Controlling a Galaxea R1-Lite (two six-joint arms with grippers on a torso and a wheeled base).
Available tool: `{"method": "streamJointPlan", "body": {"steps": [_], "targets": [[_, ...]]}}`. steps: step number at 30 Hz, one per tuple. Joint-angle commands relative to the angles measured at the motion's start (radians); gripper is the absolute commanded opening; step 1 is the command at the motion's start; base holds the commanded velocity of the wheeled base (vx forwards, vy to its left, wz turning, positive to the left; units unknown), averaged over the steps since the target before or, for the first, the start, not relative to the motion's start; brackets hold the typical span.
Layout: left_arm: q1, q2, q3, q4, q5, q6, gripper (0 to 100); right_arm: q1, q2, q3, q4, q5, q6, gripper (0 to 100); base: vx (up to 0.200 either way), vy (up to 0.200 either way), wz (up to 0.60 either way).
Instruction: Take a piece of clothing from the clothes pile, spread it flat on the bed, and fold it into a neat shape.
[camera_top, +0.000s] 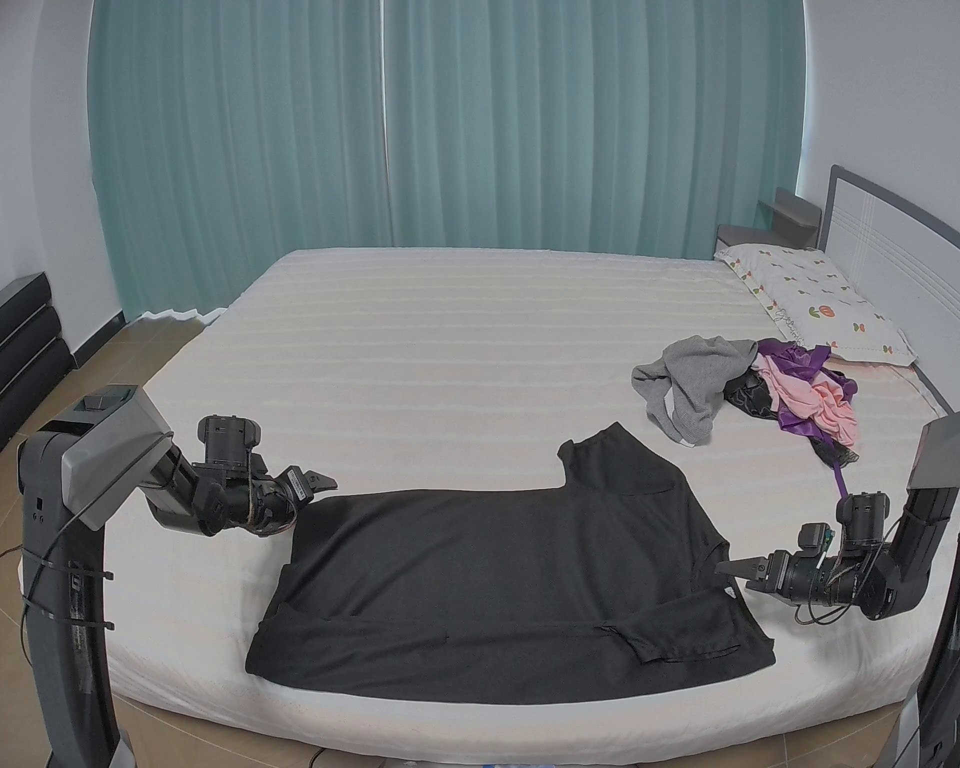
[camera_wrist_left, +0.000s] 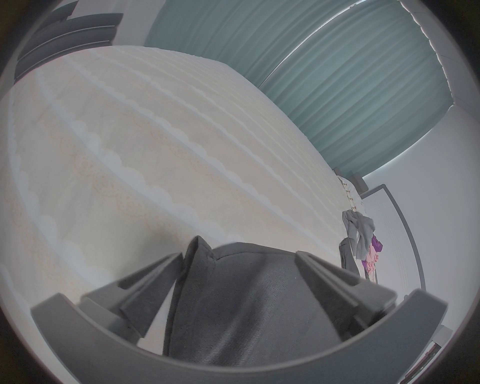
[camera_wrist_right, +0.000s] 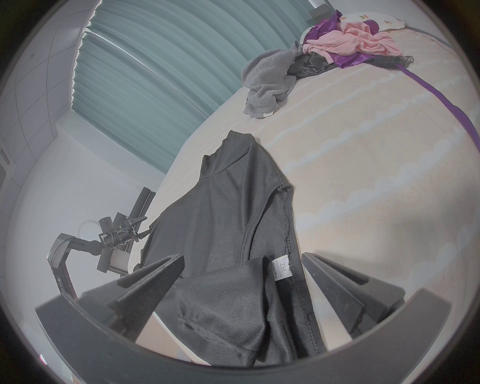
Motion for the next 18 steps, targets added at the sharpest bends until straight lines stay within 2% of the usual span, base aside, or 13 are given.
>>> {"method": "streamJointPlan", "body": {"steps": [1,4,9,11,13,18], "targets": [[-0.005,0.006,-0.004,0.004,0.001,-0.002,0,0.0,0.003,0.001,0.0,0.001,0.0,100,0.0,0.0,0.0],[-0.01,0.007,-0.003,0.002,0.004,-0.002,0,0.0,0.003,0.003,0.0,0.001,0.0,100,0.0,0.0,0.0],[-0.007,0.022,-0.027,-0.006,0.066,-0.003,0,0.002,0.003,0.0,0.0,0.001,0.0,100,0.0,0.0,0.0],[-0.004,0.035,-0.058,-0.007,0.124,-0.009,0,0.002,0.001,-0.004,0.0,0.001,0.002,100,0.0,0.0,0.0],[-0.004,0.042,-0.073,-0.012,0.147,-0.009,0,0.002,0.003,-0.005,0.0,0.001,0.002,100,0.0,0.0,0.0],[-0.002,0.05,-0.085,-0.013,0.164,-0.011,0,0.002,0.003,-0.005,0.0,0.001,0.002,100,0.0,0.0,0.0]]}}
